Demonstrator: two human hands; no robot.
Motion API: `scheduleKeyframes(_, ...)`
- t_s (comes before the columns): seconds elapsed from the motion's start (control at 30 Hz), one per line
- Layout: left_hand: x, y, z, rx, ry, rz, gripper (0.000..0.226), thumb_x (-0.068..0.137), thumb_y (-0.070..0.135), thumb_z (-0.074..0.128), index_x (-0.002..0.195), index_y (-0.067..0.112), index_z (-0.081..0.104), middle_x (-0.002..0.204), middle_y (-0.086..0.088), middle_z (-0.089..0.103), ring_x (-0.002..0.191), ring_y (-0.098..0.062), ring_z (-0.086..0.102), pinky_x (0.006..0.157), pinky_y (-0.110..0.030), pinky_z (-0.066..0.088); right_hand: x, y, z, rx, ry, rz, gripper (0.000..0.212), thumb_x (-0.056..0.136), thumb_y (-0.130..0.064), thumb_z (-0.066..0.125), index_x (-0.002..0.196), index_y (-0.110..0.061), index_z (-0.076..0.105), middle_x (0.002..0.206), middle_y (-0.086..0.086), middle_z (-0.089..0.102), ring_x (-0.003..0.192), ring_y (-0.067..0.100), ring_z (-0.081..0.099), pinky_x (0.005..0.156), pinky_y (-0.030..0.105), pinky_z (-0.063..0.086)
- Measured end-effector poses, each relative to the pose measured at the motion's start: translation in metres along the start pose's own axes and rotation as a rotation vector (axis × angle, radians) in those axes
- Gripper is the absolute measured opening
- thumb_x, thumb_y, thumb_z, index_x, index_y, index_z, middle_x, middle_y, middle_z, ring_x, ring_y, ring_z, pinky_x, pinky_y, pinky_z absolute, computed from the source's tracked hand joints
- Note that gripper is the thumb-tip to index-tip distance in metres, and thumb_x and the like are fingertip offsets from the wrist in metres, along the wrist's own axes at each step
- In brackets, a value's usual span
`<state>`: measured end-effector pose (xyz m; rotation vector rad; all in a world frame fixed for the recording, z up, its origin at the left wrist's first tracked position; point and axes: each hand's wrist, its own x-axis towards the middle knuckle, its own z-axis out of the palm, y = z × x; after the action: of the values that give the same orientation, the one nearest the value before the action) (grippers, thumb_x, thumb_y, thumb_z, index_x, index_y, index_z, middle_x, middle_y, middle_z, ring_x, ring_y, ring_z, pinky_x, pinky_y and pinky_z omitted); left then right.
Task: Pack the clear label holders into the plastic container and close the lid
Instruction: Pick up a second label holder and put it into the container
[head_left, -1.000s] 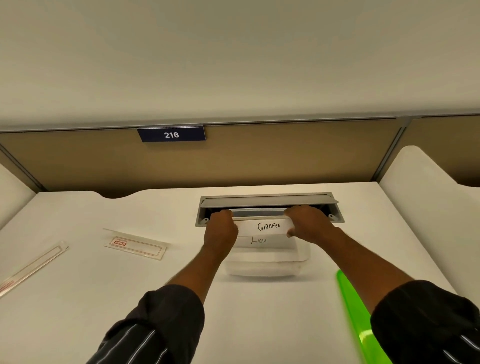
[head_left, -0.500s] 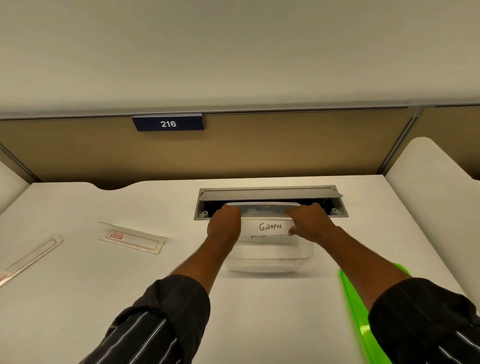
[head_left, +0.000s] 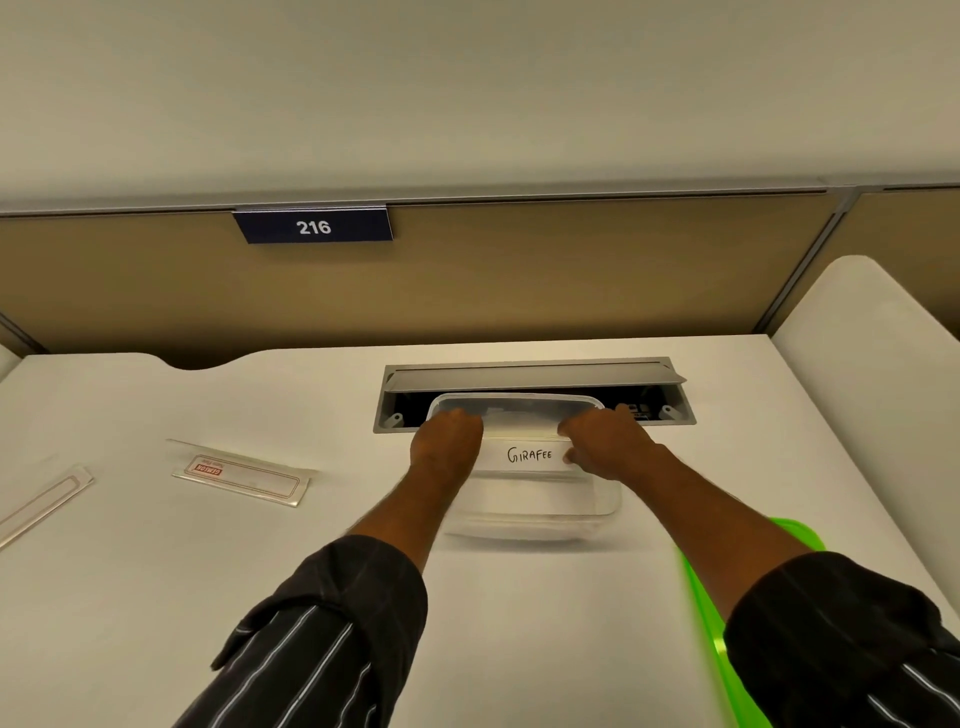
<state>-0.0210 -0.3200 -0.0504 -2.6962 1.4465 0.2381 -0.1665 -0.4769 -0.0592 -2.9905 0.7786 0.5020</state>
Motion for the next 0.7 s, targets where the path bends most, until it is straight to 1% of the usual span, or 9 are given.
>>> scheduleKeyframes(0.33,0.003,-0.001,0.007,0.022,0.036,0.011,0.026,0.094,0.011,0.059,0.118,0.005,0.065,0.119,-0.016,0.065,0.110,-0.028,0.064,0.096,-0.038,0.053,0.004,-0.004,0.003,-0.046,0.009,0.014,0.043,0.088,-0.043,0.061,0.124,-0.021,0.059,0.123,0.006,0.063,0.114,0.026,0.058,0.103,0.048,0.038)
scheduleKeyframes(0.57,-0.001,0.000,0.012,-0.009,0.066,0.020,0.025,0.093,0.009,0.059,0.117,0.003,0.065,0.116,-0.015,0.066,0.108,-0.029,0.065,0.094,-0.037,0.052,0.004,-0.006,0.003,-0.099,0.001,0.022,0.044,0.089,-0.044,0.059,0.126,-0.022,0.057,0.123,0.004,0.063,0.116,0.025,0.057,0.103,0.050,0.036)
scheduleKeyframes(0.7,-0.003,-0.002,0.015,-0.082,0.042,0.028,0.031,0.094,0.010,0.058,0.124,0.002,0.059,0.125,-0.016,0.062,0.114,-0.028,0.062,0.100,-0.036,0.048,0.001,-0.008,0.002,-0.113,-0.002,0.019,0.044,0.090,-0.045,0.057,0.127,-0.022,0.054,0.123,0.004,0.063,0.117,0.025,0.057,0.103,0.052,0.034)
